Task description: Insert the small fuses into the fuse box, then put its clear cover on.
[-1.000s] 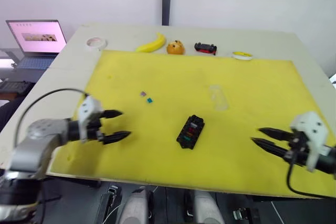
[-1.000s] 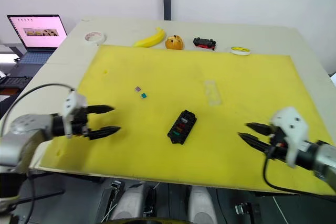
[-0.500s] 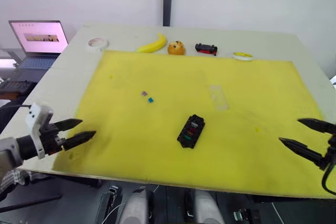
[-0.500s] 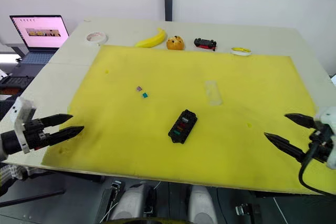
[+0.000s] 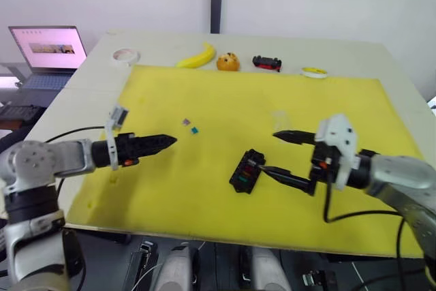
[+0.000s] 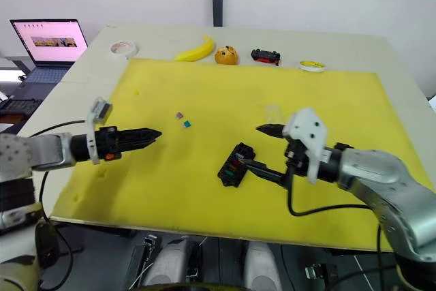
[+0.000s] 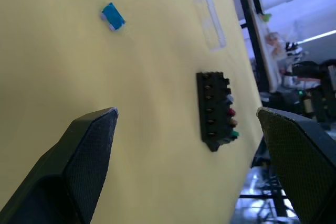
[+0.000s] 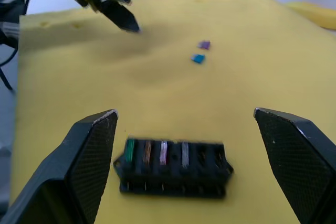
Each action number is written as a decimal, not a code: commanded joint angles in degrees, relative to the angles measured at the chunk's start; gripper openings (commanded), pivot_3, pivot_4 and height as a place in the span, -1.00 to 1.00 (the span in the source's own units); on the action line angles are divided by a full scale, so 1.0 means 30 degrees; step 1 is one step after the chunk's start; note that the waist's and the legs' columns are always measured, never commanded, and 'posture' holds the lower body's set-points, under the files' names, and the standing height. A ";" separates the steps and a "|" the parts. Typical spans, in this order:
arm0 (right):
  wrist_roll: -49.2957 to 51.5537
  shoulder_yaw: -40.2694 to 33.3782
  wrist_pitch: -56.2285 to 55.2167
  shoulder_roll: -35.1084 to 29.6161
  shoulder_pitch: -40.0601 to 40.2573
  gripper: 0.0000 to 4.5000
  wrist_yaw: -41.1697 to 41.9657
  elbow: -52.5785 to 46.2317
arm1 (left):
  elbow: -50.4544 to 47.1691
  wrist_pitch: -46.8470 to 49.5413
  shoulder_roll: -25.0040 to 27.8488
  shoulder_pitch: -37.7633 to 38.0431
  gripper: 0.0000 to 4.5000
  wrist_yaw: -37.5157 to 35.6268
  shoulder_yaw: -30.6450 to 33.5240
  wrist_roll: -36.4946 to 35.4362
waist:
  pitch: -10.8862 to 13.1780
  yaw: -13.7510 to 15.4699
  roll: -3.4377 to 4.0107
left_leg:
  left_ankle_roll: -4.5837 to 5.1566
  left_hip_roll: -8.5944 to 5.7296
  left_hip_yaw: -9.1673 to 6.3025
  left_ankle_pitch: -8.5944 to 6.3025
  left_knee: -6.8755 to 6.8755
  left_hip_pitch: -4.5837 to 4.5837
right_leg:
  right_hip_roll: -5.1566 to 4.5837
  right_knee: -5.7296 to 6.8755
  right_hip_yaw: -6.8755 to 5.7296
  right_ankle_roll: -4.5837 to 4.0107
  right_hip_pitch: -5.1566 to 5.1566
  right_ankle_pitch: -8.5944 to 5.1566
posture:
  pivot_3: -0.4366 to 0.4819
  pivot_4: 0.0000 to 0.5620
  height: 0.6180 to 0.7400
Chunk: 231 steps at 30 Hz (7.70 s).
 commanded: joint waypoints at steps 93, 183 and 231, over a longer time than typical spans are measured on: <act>-0.4311 0.3185 -0.0006 0.3151 -0.1628 1.00 -0.2800 0.1201 | 0.8315 -0.4290 -0.7370 -0.3857 -0.23 0.5382 0.1626 0.4776 | -0.0029 0.0497 -0.0037 | -0.0010 -0.0159 -0.0045 0.0009 -0.0009 0.0005 | -0.0067 -0.0033 -0.0024 0.0015 0.0059 0.0012 | -0.05 -0.47 1.00; 1.7313 0.0073 -0.0274 0.9895 -0.2691 -0.56 -1.7606 0.2868 | -0.0075 -0.5955 -0.3393 -0.2210 -1.00 0.9424 -0.4439 -1.5969 | -0.0007 -0.0075 -0.0022 | -0.0023 -0.0033 -0.0019 0.0016 -0.0046 -0.0032 | -0.0030 -0.0034 -0.0002 0.0000 -0.0027 0.0009 | -0.05 -0.47 1.00; 0.9983 -0.0252 0.0418 -0.2703 0.0664 -1.00 -0.9368 -0.1189 | -0.5608 -2.1645 0.4003 -0.2200 0.99 -1.4851 -1.6220 1.0426 | 0.0032 0.0046 -0.0001 | 0.0013 -0.0025 0.0079 -0.0002 -0.0310 -0.0077 | -0.0028 -0.0375 0.0010 -0.0117 -0.0085 -0.0049 | -0.05 -0.47 1.00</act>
